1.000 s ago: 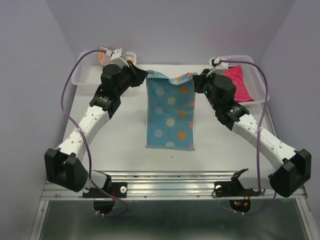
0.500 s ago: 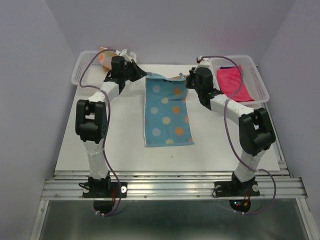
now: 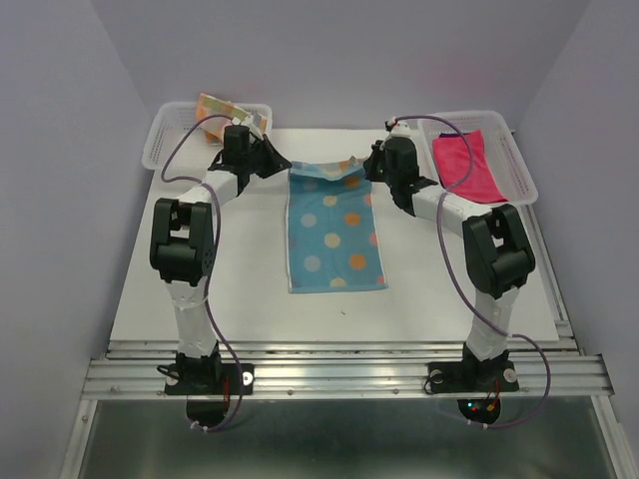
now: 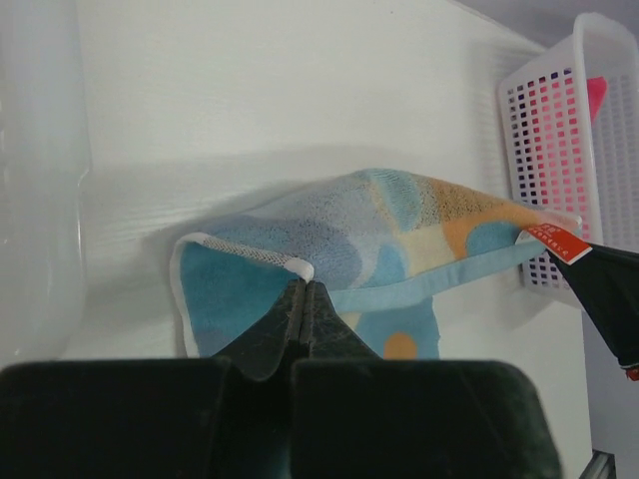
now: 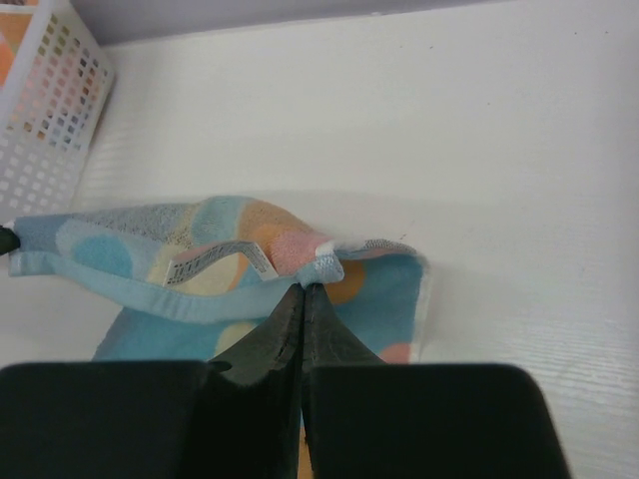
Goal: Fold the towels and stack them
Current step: Flatten out the crumpled towel, then fold the towel
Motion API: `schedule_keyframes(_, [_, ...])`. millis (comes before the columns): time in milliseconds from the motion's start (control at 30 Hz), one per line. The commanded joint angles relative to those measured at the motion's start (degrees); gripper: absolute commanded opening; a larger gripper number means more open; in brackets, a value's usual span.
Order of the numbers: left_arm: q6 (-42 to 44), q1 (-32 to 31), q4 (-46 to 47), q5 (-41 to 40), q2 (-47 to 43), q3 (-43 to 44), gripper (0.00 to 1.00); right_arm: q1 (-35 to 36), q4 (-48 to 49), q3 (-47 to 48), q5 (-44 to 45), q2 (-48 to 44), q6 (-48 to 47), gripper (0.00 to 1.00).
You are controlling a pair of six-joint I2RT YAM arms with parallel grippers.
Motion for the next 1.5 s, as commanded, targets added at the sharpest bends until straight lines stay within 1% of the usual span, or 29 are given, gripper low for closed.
schedule_keyframes(0, [0.5,0.2,3.3,-0.4,-9.2,-5.4,0.00,-0.2,2.8,-2.4,-2.7,-6.4,2.0,0.01])
schedule_keyframes(200, [-1.1,0.0,6.8,-0.4,-18.3,-16.4,0.00,-0.2,1.3,-9.2,-5.1,-12.3,4.0,0.01])
schedule_keyframes(300, [-1.8,-0.4,7.5,-0.7,-21.0,-21.1,0.00,-0.1,1.1,-12.5,-6.3,-15.0,5.3,0.01])
schedule_keyframes(367, [-2.2,-1.5,8.1,-1.5,-23.3,-23.6,0.00,0.0,0.7,-15.5,-7.0,-17.8,5.8,0.01])
schedule_keyframes(467, [-3.5,-2.9,9.0,-2.2,-26.4,-30.0,0.00,0.5,-0.5,-19.4,-7.1,-21.0,7.0,0.01])
schedule_keyframes(533, [-3.6,-4.1,9.1,-2.5,-29.0,-32.4,0.00,0.7,-0.8,-22.6,-9.7,-22.6,7.5,0.01])
schedule_keyframes(667, [-4.9,-5.6,9.1,-5.4,-33.6,-38.5,0.00,1.6,-0.6,-27.1,-11.4,-27.2,9.0,0.01])
schedule_keyframes(867, [-7.2,-7.9,9.2,-8.6,-40.7,-47.2,0.00,3.7,-1.7,-35.0,-10.3,-32.5,11.2,0.01])
schedule_keyframes(1100, [-8.3,-9.5,6.9,-11.2,-48.2,-52.5,0.00,6.1,-4.0,-39.5,-9.2,-37.4,12.7,0.01])
schedule_keyframes(1267, [-9.3,-11.9,6.2,-11.8,-50.0,-55.0,0.00,7.3,-6.3,-41.6,-8.4,-41.5,13.4,0.01])
schedule_keyframes(1467, [-9.6,-12.8,3.5,-12.1,-54.0,-57.1,0.00,8.3,-11.1,-43.5,-7.8,-46.1,14.0,0.01])
